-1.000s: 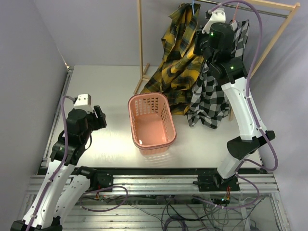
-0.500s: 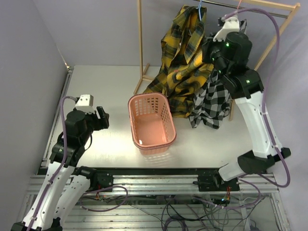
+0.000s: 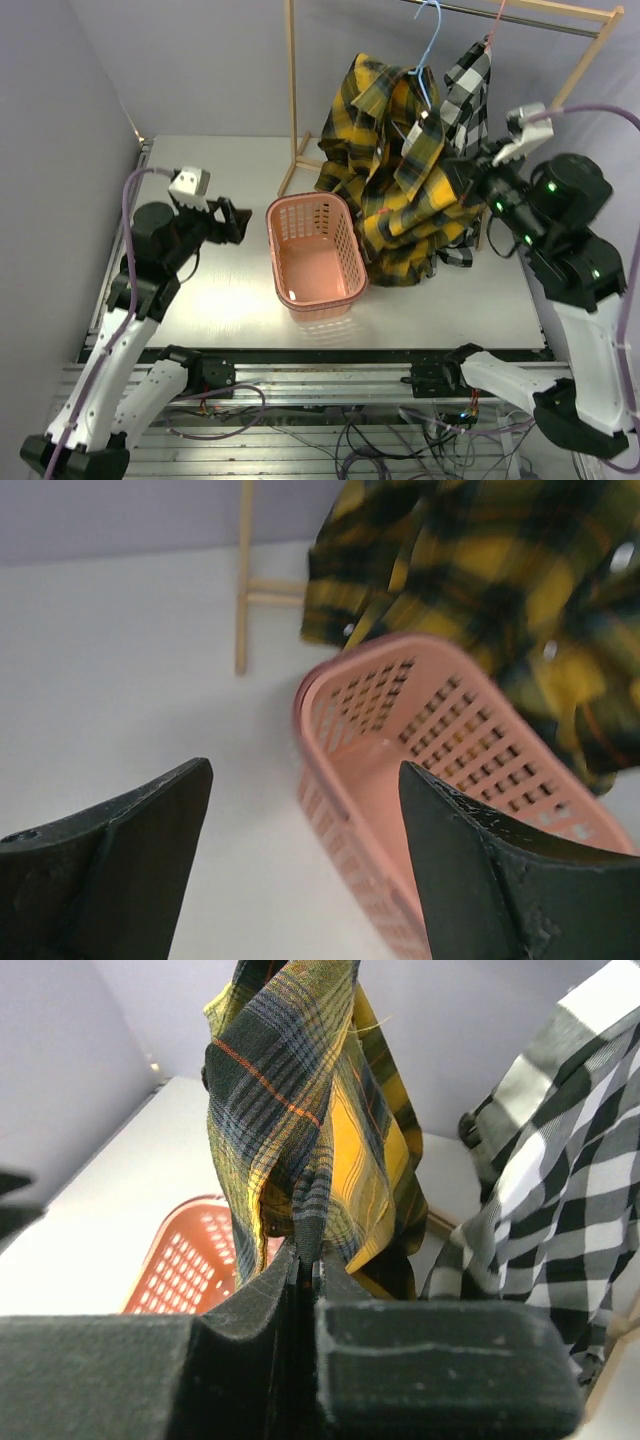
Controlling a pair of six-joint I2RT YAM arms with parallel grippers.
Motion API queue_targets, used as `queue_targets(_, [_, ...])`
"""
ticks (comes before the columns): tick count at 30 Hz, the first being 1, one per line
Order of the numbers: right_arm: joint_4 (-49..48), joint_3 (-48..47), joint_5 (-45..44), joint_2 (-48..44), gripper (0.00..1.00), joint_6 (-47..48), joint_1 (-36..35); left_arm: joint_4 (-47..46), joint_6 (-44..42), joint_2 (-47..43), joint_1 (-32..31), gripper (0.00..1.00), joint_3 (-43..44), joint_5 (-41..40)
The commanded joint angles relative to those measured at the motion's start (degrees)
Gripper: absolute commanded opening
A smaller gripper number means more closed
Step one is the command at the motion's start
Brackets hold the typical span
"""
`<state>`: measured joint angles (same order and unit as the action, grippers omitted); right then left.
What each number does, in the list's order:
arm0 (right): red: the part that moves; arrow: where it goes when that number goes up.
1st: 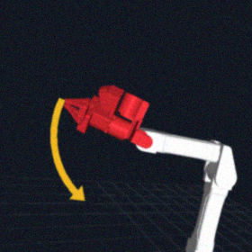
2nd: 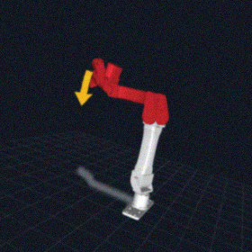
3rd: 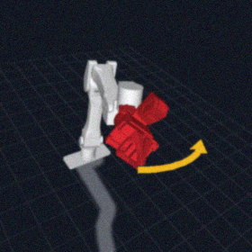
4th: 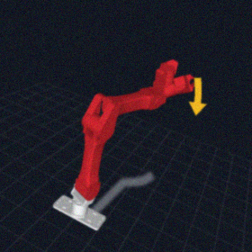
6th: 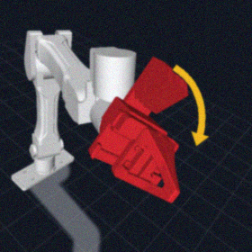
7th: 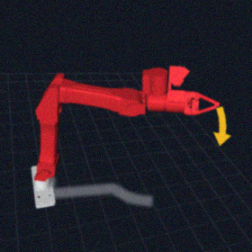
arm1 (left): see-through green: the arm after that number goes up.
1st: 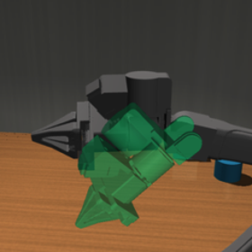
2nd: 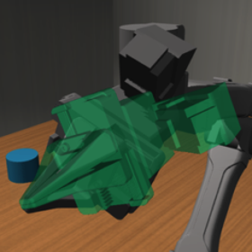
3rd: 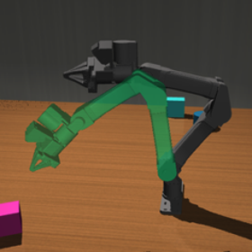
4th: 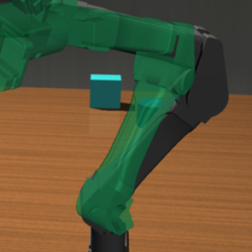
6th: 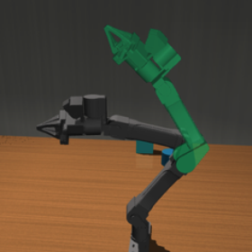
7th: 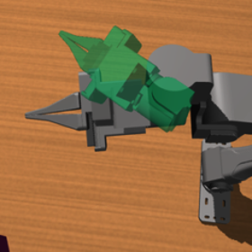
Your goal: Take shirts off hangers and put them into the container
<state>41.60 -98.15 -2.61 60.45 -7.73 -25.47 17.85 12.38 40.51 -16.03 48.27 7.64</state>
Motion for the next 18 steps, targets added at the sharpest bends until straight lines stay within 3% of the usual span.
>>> queue_targets(1, [2.8, 2.9, 8.3, -7.7, 0.00, -0.9, 0.1, -9.0, -2.0, 7.6, -0.1, 0.87, 9.2, 9.3])
queue_targets(7, [10.8, 5.9, 8.8, -15.6, 0.00, -3.0, -0.1, -11.9, -3.5, 18.0, -4.7, 0.87, 18.9, 9.2])
queue_targets(11, [14.5, 9.3, 9.6, -19.9, 0.00, -4.6, 0.0, -5.7, -10.3, 24.6, -14.2, 0.89, 28.9, 1.2])
queue_targets(18, [18.3, 13.1, 18.2, -23.8, 0.00, -4.2, 0.0, -7.9, -21.2, 27.3, -29.4, 0.92, 30.5, -11.3])
